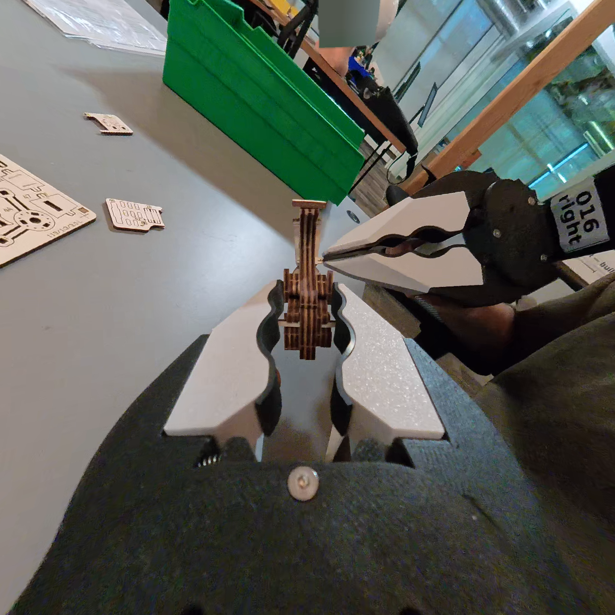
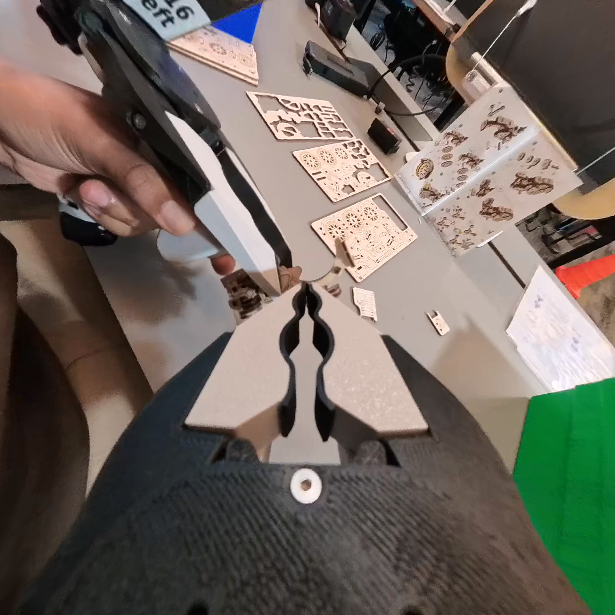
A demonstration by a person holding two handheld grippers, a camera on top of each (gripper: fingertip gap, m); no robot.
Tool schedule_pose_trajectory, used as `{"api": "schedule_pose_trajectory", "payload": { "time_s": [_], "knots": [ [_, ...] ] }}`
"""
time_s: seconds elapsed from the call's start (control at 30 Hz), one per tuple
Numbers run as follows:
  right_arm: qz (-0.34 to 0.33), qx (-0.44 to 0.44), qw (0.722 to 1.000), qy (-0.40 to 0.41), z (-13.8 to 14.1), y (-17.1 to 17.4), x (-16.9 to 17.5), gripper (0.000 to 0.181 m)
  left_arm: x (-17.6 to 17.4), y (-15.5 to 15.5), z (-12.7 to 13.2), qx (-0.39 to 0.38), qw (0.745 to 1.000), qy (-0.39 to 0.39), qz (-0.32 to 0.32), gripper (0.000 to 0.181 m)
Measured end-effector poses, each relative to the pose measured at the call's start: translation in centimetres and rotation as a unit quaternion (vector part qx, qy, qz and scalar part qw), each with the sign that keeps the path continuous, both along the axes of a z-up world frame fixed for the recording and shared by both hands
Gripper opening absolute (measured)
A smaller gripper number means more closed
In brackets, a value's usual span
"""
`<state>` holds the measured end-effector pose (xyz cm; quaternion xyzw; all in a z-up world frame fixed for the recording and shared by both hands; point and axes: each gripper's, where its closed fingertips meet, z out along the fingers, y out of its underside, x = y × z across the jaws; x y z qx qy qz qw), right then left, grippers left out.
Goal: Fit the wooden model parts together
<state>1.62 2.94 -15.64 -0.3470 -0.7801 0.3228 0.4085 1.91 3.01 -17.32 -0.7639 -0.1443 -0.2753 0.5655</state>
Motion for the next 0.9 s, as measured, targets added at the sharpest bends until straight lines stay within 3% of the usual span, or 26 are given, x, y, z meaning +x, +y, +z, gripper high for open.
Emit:
{"api": "schedule_pose_trajectory", "payload": {
  "time_s": [0.17, 0.37, 0.43, 0.53, 0.63, 0.77, 0.9],
  "knots": [
    [-0.004, 0.006, 1.000, 0.008, 0.5, 0.5, 0.1, 0.000, -0.4, -0.1, 0.3, 0.007, 1.000, -0.017, 0.007, 0.025],
    [0.003, -0.103, 0.995, 0.014, 1.1, 1.2, 0.0, 0.000, -1.7, -0.3, 1.4, 0.058, 0.985, -0.163, 0.004, 0.025],
    [0.005, -0.149, 0.989, 0.009, 0.8, 1.9, -0.2, 0.000, -3.1, -0.5, 0.4, 0.046, 0.987, -0.151, 0.033, 0.025],
    [0.000, -0.196, 0.981, 0.008, 0.1, 3.5, -0.6, 0.000, -5.6, -0.7, 0.2, 0.040, 0.995, -0.044, 0.084, 0.025],
    [-0.017, -0.232, 0.972, 0.004, -0.7, 5.5, -1.5, 0.000, -7.4, -0.2, 1.5, 0.045, 0.983, 0.135, 0.116, 0.025],
    [-0.018, -0.307, 0.952, 0.002, -0.1, 6.8, -2.8, 0.000, -7.1, 0.7, 2.9, 0.082, 0.935, 0.333, 0.090, 0.026],
    [0.003, -0.289, 0.957, 0.028, 1.4, 7.4, -4.1, 0.000, -5.8, 1.1, 4.4, 0.122, 0.871, 0.473, 0.054, 0.026]
  ]
}}
